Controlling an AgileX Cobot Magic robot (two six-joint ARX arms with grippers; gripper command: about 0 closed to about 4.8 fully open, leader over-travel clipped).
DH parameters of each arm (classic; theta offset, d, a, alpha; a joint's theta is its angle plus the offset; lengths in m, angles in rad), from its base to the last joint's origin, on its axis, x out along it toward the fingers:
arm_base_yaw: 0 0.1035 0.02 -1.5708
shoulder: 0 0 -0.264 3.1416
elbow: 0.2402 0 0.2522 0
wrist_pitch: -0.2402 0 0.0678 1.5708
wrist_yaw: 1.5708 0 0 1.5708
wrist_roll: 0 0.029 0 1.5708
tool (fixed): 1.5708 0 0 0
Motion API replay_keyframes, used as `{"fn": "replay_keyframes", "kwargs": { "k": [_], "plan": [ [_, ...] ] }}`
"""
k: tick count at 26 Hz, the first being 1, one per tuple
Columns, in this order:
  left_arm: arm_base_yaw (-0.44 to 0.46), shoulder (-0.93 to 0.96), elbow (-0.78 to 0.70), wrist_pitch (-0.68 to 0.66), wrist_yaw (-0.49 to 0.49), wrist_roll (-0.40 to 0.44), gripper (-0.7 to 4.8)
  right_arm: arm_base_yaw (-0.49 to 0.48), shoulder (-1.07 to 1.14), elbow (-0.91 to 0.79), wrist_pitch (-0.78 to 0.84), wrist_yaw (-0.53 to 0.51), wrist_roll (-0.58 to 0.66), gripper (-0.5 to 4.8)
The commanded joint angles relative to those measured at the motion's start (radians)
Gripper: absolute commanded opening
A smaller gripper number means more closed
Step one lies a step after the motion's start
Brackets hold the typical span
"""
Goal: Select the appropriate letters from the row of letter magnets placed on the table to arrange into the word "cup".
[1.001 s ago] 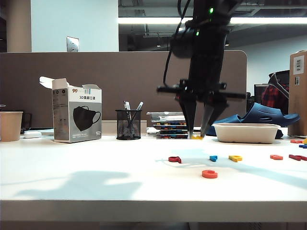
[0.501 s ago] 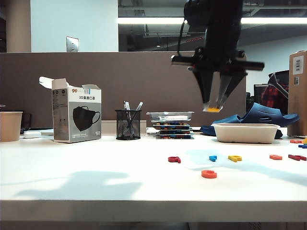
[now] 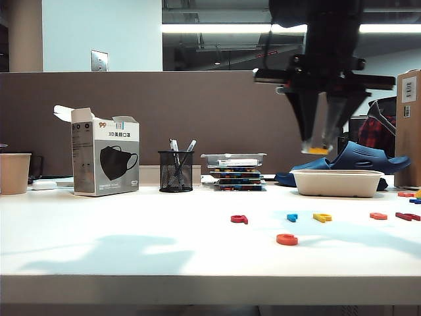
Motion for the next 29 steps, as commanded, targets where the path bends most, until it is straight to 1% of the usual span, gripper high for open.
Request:
{"fn": "replay_keyframes", "kwargs": {
  "k": [1, 5, 7, 17, 21, 29],
  "plan": [
    [0.000, -0.003, 0.003, 0.006, -0.003, -0.003, -0.05, 0.000, -0.036, -0.063, 0.039, -0.001, 0.016, 1.06],
    [0.000, -0.003, 0.003, 0.006, -0.003, -0.003, -0.05, 0.001, -0.055, -0.132, 0.066, -0.005, 0.020, 1.06],
    [0.000, -0.003, 0.003, 0.006, -0.003, -0.003, -0.05, 0.003, -0.055, -0.168, 0.087, -0.029, 0.021, 1.06],
    [0.000, -0.003, 0.003, 0.006, -0.003, -0.003, -0.05, 0.019, -0.055, -0.331, 0.227, -0.074, 0.056, 1.06],
    [0.000, -0.003, 0.003, 0.006, -0.003, -0.003, -0.05, 0.042, -0.055, -0.369, 0.279, -0.076, 0.064, 1.06],
    [0.000, -0.003, 0.003, 0.006, -0.003, -0.003, -0.05, 0.045, -0.049, -0.397, 0.333, -0.068, 0.071, 1.06]
  ]
}}
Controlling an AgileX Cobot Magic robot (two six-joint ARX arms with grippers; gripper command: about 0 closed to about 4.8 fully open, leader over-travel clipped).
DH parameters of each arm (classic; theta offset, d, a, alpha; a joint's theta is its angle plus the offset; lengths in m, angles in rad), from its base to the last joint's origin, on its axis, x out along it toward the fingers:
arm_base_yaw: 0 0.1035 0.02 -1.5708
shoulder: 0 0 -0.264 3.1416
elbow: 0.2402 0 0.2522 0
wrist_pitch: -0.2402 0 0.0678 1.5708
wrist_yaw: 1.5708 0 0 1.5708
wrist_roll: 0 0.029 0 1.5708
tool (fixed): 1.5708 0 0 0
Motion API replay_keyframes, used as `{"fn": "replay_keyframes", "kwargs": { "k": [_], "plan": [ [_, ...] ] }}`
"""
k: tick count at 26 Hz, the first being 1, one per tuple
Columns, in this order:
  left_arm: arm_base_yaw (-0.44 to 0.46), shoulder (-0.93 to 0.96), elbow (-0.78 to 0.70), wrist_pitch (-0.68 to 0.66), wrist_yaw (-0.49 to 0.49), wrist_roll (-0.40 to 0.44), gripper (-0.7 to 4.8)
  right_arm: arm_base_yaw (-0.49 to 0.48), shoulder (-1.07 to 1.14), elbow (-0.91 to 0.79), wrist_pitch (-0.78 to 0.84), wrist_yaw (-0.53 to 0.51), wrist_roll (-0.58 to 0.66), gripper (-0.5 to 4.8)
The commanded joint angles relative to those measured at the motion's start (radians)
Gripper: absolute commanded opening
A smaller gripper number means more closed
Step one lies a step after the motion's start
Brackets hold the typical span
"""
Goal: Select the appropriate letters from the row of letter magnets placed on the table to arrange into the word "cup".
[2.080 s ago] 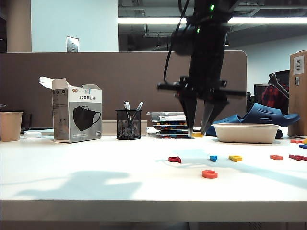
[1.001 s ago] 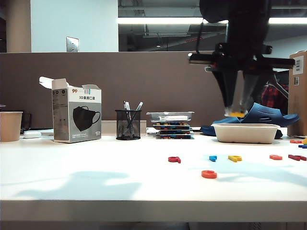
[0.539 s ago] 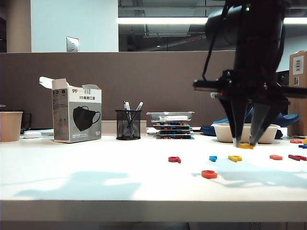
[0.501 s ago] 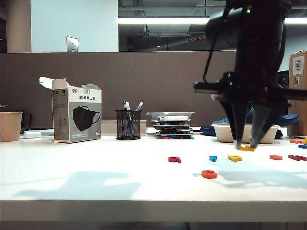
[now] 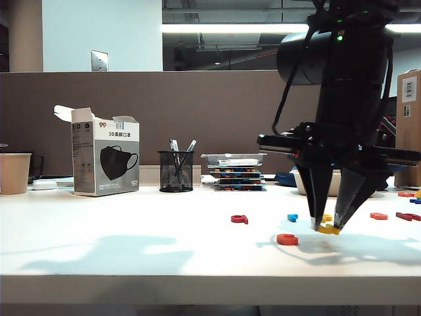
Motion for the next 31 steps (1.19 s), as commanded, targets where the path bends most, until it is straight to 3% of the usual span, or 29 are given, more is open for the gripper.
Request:
{"fn": "replay_keyframes", "kwargs": {
  "k": [1, 22, 25, 30, 31],
  "plan": [
    [0.000, -0.003, 0.003, 0.006, -0.003, -0.003, -0.05, 0.002, -0.002, -0.008, 0.022, 0.004, 0.004, 1.06],
    [0.000, -0.003, 0.003, 0.006, -0.003, -0.003, -0.05, -0.006, 0.008, -0.030, 0.036, 0.026, -0.003, 1.10],
    [0.000, -0.003, 0.003, 0.006, -0.003, -0.003, -0.05, -0.006, 0.008, -0.030, 0.030, 0.027, -0.003, 1.90],
    [0.000, -0.003, 0.003, 0.006, -0.003, -0.003, -0.05, -0.006, 0.008, -0.029, 0.036, 0.027, -0.003, 1.95],
    [0.000, -0.003, 0.003, 0.006, -0.003, -0.003, -0.05, -0.006, 0.008, -0.027, 0.039, 0.026, -0.003, 2.32]
  ]
}}
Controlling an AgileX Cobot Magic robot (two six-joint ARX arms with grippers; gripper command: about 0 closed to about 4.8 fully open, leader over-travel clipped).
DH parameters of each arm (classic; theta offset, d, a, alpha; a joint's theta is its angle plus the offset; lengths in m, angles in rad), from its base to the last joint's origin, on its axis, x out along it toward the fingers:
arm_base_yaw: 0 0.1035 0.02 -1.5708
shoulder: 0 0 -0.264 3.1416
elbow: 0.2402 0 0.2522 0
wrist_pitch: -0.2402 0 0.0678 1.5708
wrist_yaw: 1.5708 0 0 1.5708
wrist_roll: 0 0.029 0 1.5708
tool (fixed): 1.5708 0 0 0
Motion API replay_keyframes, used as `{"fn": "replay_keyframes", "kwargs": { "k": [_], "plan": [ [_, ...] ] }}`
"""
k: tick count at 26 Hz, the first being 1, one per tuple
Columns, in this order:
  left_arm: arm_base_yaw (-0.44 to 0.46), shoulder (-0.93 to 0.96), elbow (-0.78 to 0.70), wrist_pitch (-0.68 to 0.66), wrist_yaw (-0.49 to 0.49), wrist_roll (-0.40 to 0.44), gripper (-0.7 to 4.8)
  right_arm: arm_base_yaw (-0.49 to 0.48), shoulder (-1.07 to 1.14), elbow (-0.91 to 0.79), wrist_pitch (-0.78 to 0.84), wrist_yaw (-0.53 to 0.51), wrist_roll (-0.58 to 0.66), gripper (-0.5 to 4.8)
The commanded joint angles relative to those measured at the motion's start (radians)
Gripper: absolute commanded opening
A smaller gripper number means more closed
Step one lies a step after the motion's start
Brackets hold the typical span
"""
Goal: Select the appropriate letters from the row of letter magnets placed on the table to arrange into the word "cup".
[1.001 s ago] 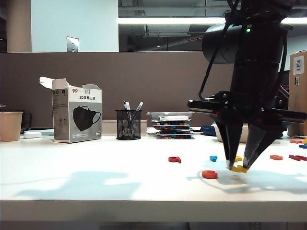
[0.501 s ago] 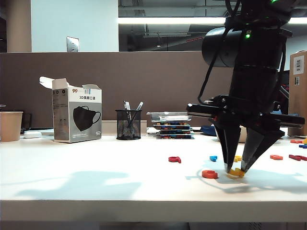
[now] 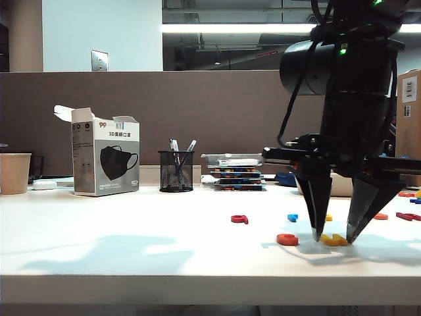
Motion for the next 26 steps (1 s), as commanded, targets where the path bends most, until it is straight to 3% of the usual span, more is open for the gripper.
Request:
{"fn": "replay_keyframes", "kwargs": {
  "k": [1, 10, 14, 18, 26],
  "plan": [
    [0.000, -0.003, 0.003, 0.006, -0.003, -0.003, -0.05, 0.001, -0.004, 0.006, 0.012, 0.004, -0.001, 2.49],
    [0.000, -0.003, 0.003, 0.006, -0.003, -0.003, -0.05, 0.001, -0.004, 0.132, -0.073, 0.013, -0.035, 2.52],
    [0.000, -0.003, 0.003, 0.006, -0.003, -0.003, -0.05, -0.011, -0.004, 0.224, -0.135, 0.098, -0.062, 2.52],
    [0.000, -0.003, 0.003, 0.006, -0.003, -0.003, -0.05, -0.051, -0.004, 0.292, -0.164, 0.102, -0.105, 2.53],
    [0.000, -0.003, 0.003, 0.006, -0.003, -0.003, -0.05, -0.177, 0.034, 0.317, -0.133, -0.021, -0.237, 2.52]
  ]
}}
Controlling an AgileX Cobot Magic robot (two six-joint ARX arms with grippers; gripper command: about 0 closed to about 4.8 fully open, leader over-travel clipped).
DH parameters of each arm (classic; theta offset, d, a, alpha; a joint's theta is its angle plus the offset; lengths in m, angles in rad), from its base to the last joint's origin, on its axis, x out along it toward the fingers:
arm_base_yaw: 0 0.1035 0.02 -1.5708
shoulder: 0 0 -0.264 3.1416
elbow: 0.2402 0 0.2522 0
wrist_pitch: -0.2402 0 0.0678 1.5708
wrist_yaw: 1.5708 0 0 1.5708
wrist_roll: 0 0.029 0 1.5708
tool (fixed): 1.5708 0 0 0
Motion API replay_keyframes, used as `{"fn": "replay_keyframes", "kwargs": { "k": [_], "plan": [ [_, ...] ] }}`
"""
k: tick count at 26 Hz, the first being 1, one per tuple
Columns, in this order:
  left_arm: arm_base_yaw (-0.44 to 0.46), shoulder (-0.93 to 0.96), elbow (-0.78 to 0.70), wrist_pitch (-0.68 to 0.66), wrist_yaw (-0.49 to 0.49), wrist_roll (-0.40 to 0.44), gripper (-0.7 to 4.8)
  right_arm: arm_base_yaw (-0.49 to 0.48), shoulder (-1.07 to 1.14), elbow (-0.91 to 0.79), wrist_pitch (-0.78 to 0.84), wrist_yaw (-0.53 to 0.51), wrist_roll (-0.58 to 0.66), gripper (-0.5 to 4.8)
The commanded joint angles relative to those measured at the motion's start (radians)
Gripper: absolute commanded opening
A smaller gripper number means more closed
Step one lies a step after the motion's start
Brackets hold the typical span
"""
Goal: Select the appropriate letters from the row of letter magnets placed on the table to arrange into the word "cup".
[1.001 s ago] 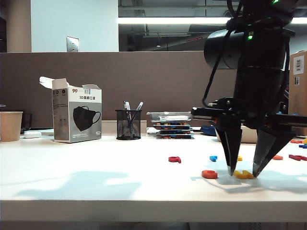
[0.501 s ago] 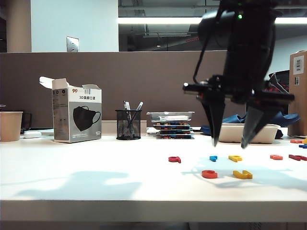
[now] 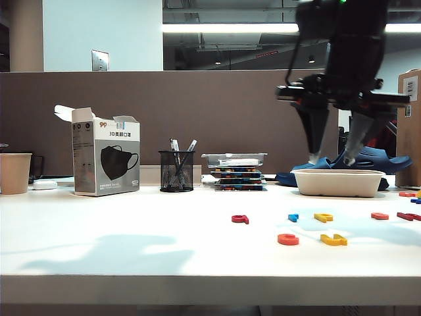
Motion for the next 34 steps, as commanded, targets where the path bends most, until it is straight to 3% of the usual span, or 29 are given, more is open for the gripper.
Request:
{"fn": "replay_keyframes", "kwargs": {
  "k": [1, 10, 18, 33, 34],
  "plan": [
    [0.000, -0.003, 0.003, 0.006, -0.003, -0.003, -0.05, -0.047, 0.034, 0.004, 0.022, -0.066, -0.047, 2.53],
    [0.000, -0.003, 0.003, 0.006, -0.003, -0.003, -0.05, -0.055, 0.157, 0.006, 0.070, -0.069, -0.121, 2.52],
    [0.000, -0.003, 0.003, 0.006, -0.003, -0.003, -0.05, -0.055, 0.258, 0.119, 0.026, -0.068, -0.121, 2.52],
    [0.000, -0.003, 0.003, 0.006, -0.003, -0.003, -0.05, -0.054, 0.299, 0.122, 0.026, -0.068, -0.086, 2.51],
    [0.000, -0.003, 0.003, 0.006, -0.003, -0.003, -0.05, -0.054, 0.299, 0.121, 0.024, -0.068, -0.086, 2.31]
  ]
}}
